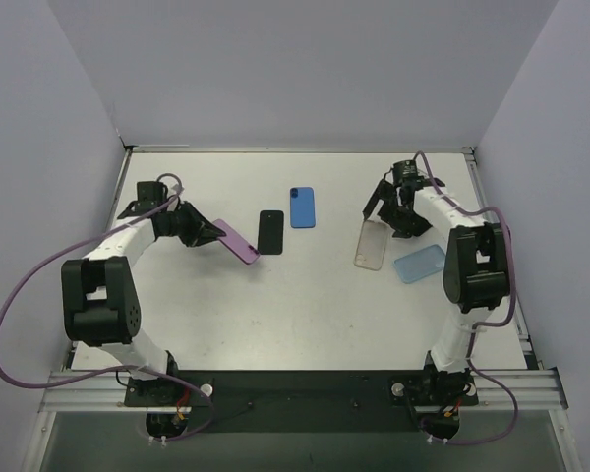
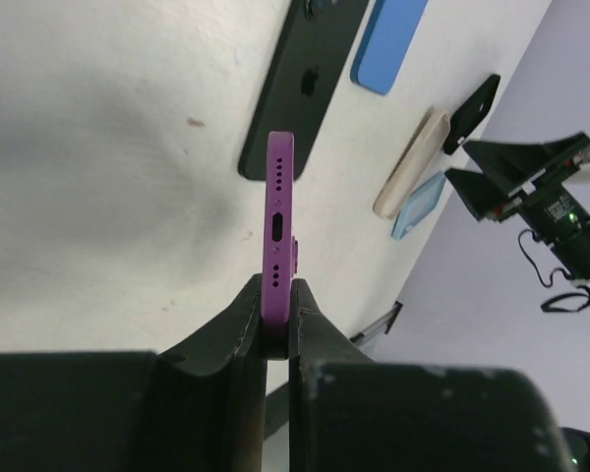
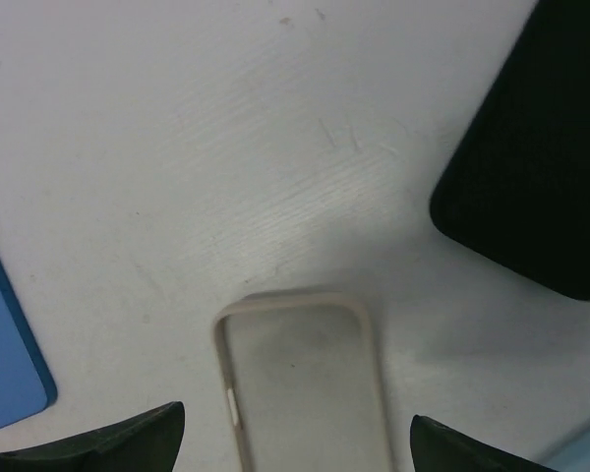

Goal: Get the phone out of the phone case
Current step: Place the phone case at the center of the board, then place the phone at the center of the board.

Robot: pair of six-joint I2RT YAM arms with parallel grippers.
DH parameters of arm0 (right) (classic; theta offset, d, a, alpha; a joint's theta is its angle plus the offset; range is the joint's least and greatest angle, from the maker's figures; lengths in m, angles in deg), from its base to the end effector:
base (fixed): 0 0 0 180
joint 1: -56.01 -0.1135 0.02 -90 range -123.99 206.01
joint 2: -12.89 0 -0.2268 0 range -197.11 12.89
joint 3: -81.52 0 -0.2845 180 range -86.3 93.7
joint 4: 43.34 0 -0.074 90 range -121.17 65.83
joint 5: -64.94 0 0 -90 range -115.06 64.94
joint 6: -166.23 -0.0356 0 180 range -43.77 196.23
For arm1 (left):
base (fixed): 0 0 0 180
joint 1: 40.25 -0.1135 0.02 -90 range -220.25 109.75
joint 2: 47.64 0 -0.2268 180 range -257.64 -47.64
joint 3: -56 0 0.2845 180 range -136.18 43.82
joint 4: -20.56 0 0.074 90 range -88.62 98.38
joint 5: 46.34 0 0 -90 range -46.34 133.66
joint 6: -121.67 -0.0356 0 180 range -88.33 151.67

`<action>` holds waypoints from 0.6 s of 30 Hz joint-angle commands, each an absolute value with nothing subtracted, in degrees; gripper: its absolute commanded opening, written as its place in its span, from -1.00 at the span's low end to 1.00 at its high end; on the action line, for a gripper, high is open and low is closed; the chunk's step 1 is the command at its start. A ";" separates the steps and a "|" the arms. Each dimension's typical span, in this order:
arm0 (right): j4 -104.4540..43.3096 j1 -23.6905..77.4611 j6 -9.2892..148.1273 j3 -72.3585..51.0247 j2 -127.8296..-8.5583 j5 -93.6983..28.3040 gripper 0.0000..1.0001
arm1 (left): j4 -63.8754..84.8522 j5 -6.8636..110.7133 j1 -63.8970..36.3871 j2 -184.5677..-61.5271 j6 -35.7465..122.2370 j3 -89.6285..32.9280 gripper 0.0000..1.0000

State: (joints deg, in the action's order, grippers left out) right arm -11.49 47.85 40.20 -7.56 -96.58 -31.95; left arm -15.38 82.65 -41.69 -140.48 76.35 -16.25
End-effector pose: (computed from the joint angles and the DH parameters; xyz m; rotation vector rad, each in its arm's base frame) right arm 0.4300 0.0660 0.1526 0.5501 2.4424 0.4786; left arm 0.3541 -0.0135 0.1552 -0.7685 2.5162 -1.1508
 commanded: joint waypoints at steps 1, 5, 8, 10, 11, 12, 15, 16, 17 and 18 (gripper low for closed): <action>-6.21 49.42 39.23 -11.32 -86.46 -21.55 0.78 | -16.57 85.42 -46.66 -143.44 64.55 -21.39 -1.00; -6.38 49.42 39.23 -16.24 -80.38 -22.68 0.79 | -15.44 87.94 -48.95 -148.78 60.41 -22.71 -1.00; -6.56 49.07 38.97 -20.55 -75.89 -24.70 0.78 | -15.00 89.80 -48.96 -153.00 59.09 -24.47 -1.00; -6.82 48.81 38.97 -23.89 -72.64 -24.70 0.79 | -13.94 89.46 -49.04 -154.42 59.96 -24.65 -1.00; -6.82 48.63 38.97 -25.20 -71.50 -26.71 0.79 | -13.68 89.72 -49.13 -155.73 60.05 -24.82 -1.00; -6.82 48.63 39.06 -27.04 -69.49 -27.07 0.79 | -13.59 89.98 -49.22 -156.27 60.40 -24.91 -1.00; -6.73 48.81 39.58 -29.52 -65.71 -27.69 0.79 | -17.36 88.58 -49.13 -158.12 60.15 -26.93 -0.76; -6.65 48.89 39.58 -30.48 -64.99 -27.87 0.79 | -18.32 87.36 -49.22 -158.29 59.79 -27.37 -0.60; -6.21 48.98 39.84 -30.84 -64.38 -27.96 0.79 | -19.03 87.00 -49.22 -157.95 59.62 -27.46 -0.13; -5.95 49.07 39.93 -31.10 -63.32 -28.30 0.79 | -18.95 86.73 -49.22 -157.60 59.70 -27.20 0.09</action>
